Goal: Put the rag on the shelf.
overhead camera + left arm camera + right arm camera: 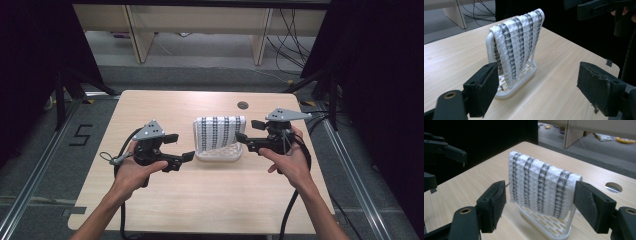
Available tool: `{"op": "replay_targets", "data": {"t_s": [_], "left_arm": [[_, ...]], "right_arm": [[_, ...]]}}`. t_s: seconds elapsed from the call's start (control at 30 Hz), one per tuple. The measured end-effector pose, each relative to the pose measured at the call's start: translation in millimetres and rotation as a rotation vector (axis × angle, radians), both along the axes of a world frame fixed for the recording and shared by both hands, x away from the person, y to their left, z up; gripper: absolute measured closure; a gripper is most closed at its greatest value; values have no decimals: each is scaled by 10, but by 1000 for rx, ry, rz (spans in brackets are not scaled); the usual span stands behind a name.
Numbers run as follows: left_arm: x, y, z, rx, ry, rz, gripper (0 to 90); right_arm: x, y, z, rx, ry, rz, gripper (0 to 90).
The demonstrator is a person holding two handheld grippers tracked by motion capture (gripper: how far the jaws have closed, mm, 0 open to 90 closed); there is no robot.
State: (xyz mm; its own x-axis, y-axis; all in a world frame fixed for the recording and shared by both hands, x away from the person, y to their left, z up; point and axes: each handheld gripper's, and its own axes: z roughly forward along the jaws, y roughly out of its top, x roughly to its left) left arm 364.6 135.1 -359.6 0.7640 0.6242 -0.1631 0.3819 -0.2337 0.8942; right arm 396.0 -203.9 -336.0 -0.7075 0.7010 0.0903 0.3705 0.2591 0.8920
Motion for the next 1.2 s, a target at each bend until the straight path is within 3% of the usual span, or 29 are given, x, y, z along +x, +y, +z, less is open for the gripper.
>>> {"op": "replay_targets", "data": {"t_s": [0.03, 0.1, 0.13, 0.17, 0.27, 0.37, 0.4, 0.6, 0.83, 0.97, 1.13, 1.2], "left_arm": [[-12, 2, -15, -1, 2, -2, 170], [-22, 3, -29, -2, 3, -4, 170], [-32, 4, -40, -1, 5, -6, 170], [-41, 5, -51, -2, 5, -6, 170], [-62, 14, -79, 2, 8, -11, 170], [-90, 18, -119, -11, 14, -12, 170], [-90, 18, -119, -11, 14, -12, 170], [-133, 30, -182, -18, 19, -22, 170], [-179, 39, -245, -21, 25, -28, 170], [-211, 50, -281, -10, 28, -25, 170], [-231, 64, -328, -6, 32, -21, 171], [-239, 72, -346, -6, 31, -21, 171]], "right_arm": [[-42, 9, -7, 23, 27, -12, 276], [-42, -2, -8, 4, 15, -9, 276], [-71, 12, -16, 20, 21, -24, 276], [-63, 5, -24, 17, 15, 4, 276], [-115, 21, -41, 21, 30, -3, 276], [-134, 30, -71, 7, 15, 13, 271], [-151, 31, -74, 1, 36, 18, 266], [-188, 27, -125, -17, 22, 29, 233], [-254, 34, -143, -12, 39, 23, 190], [-276, 30, -171, -14, 13, 37, 186], [-340, 18, -221, -17, 44, 25, 187], [-331, 18, -238, -10, 34, 40, 188]]}}
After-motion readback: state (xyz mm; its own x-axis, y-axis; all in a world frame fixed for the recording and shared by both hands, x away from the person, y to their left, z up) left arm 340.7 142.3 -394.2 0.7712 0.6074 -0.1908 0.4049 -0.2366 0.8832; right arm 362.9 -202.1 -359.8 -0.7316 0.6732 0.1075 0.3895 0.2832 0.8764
